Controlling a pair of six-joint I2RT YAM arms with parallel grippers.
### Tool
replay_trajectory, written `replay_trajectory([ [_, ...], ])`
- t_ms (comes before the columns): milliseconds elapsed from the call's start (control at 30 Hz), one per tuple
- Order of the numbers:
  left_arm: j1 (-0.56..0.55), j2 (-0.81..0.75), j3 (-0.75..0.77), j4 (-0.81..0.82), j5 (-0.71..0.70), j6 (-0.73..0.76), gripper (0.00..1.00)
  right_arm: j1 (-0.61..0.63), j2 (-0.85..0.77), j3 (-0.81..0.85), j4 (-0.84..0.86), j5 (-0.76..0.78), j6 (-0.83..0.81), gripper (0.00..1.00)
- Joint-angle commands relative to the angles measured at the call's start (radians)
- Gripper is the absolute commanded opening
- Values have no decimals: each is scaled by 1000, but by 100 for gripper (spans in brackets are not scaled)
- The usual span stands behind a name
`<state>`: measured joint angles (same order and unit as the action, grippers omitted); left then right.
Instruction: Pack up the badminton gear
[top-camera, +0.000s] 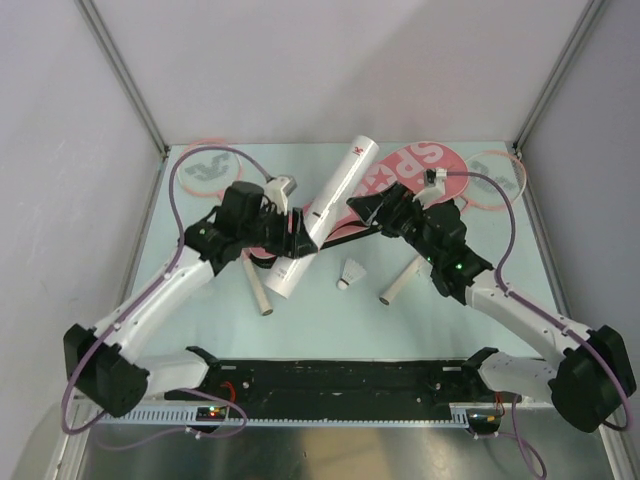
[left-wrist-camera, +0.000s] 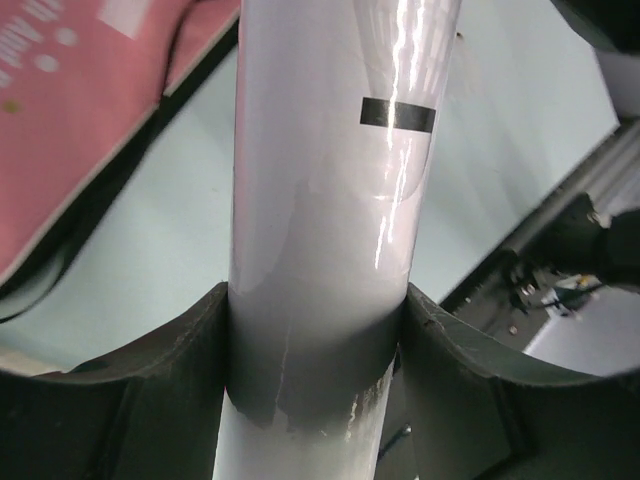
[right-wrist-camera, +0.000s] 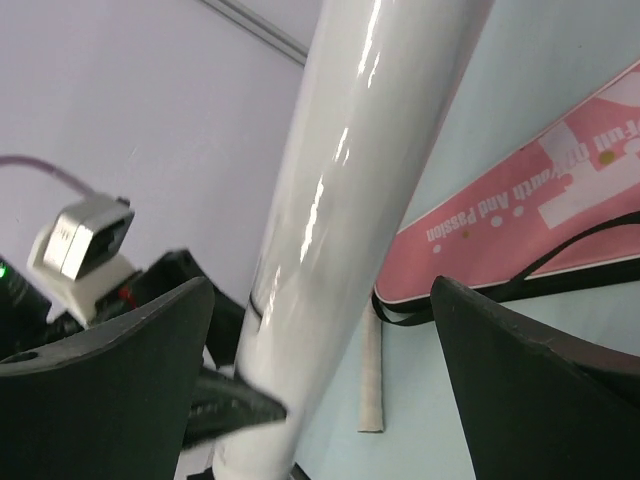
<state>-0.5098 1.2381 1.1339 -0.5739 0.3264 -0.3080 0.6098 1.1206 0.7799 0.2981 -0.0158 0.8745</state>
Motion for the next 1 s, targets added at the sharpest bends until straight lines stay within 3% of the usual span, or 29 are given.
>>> replay_trajectory([
  [0, -43, -131, -95, 197, 108, -80, 46, -11, 44, 16, 146, -33, 59, 96],
  [300, -99, -234, -185, 270, 132, -89, 46, -12, 92, 33, 139, -63, 110, 93],
  [633, -104, -270, -230, 278, 170, -79, 52, -9, 67, 32, 227, -202, 49, 55],
  [767, -104, -271, -232, 279, 177, -81, 62, 5, 29, 26, 222, -210, 15, 48],
  [967, -105, -238, -228, 279, 211, -81, 87, 38, -22, 18, 210, -199, -23, 44],
])
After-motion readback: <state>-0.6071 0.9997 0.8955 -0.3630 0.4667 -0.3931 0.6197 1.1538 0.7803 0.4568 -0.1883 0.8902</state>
